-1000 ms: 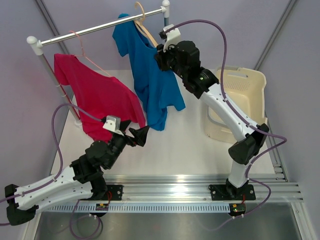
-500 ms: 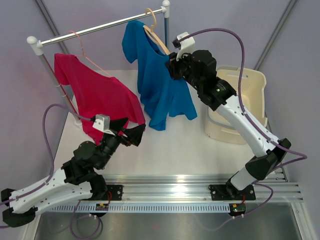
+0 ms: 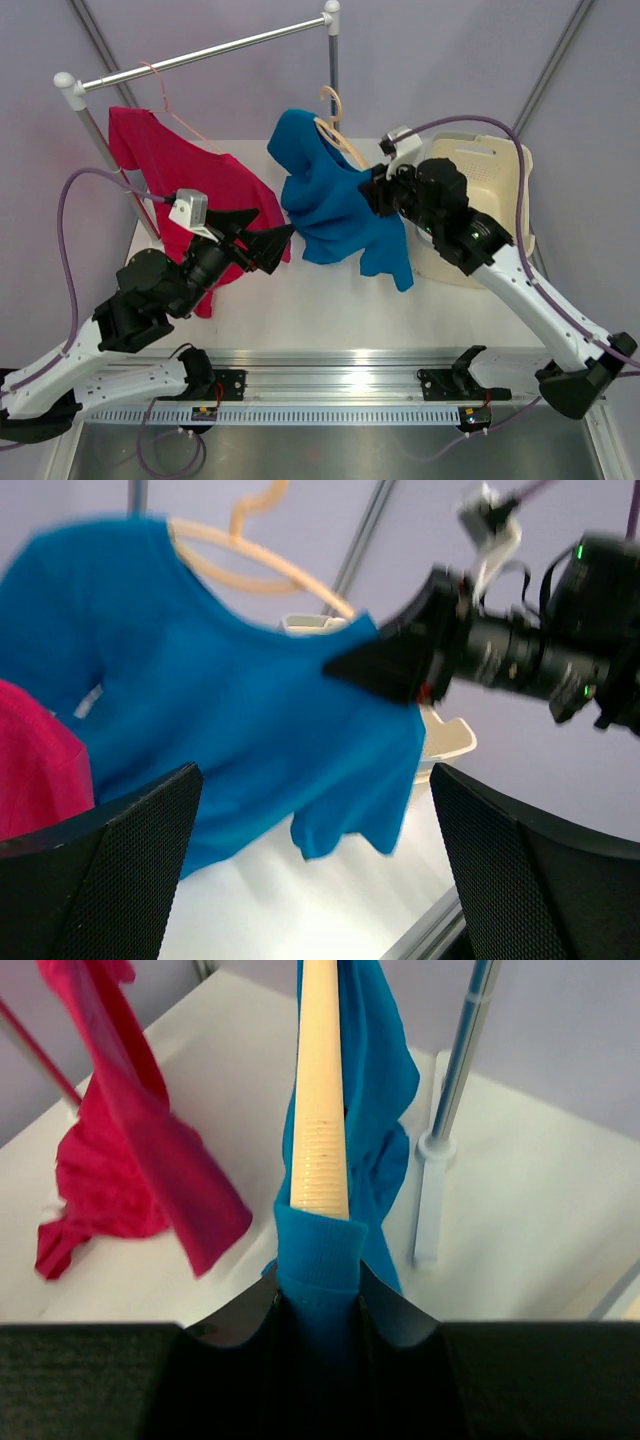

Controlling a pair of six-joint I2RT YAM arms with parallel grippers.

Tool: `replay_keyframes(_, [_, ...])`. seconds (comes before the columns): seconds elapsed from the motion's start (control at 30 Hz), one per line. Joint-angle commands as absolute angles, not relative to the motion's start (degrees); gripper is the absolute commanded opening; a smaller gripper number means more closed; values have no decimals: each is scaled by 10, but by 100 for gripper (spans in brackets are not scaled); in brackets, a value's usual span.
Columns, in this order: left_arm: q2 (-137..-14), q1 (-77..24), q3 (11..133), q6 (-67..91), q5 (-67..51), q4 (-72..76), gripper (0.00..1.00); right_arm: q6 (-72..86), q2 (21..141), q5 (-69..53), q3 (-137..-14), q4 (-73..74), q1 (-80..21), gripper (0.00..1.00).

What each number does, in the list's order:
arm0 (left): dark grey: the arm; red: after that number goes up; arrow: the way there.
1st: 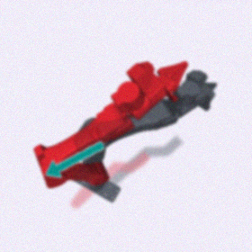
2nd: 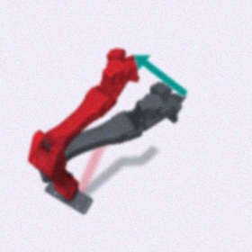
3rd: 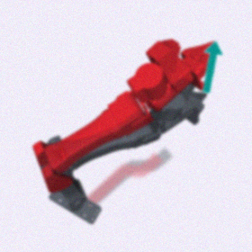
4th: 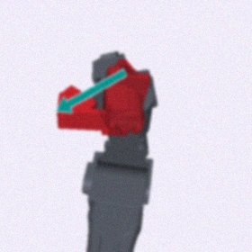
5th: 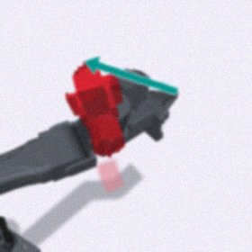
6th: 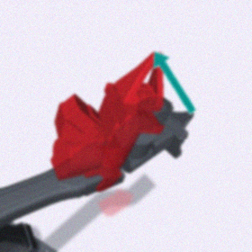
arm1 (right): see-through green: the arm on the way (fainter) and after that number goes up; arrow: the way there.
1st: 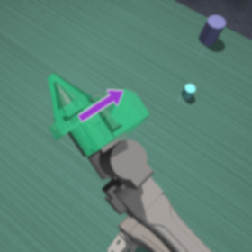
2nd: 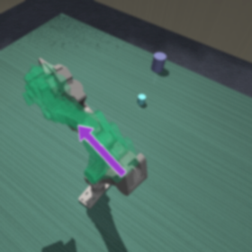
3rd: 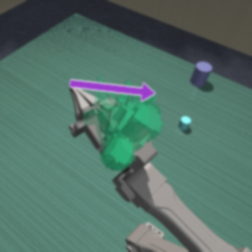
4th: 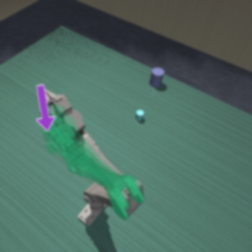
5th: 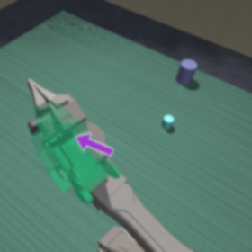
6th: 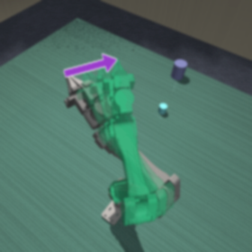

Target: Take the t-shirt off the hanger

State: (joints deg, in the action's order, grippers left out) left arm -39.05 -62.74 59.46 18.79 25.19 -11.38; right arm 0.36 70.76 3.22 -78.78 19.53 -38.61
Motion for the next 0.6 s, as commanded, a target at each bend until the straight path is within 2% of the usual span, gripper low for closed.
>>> replay_keyframes(0.0, [-417, -627, 661, 182, 222, -149, 99, 33, 593, -24, -732, 170, -385, 0])
replay_keyframes(0.17, [-488, -627, 719, 159, 197, -130, 99, 39, 485, -36, -650, 189, -385, 0])
replay_keyframes(0.43, [-640, -628, 820, 165, 112, -137, 84, 64, 381, -79, -608, 207, -385, 0])
replay_keyframes(0.57, [-672, -628, 824, 161, 116, -104, 82, 75, 371, -96, -590, 196, -385, 0])
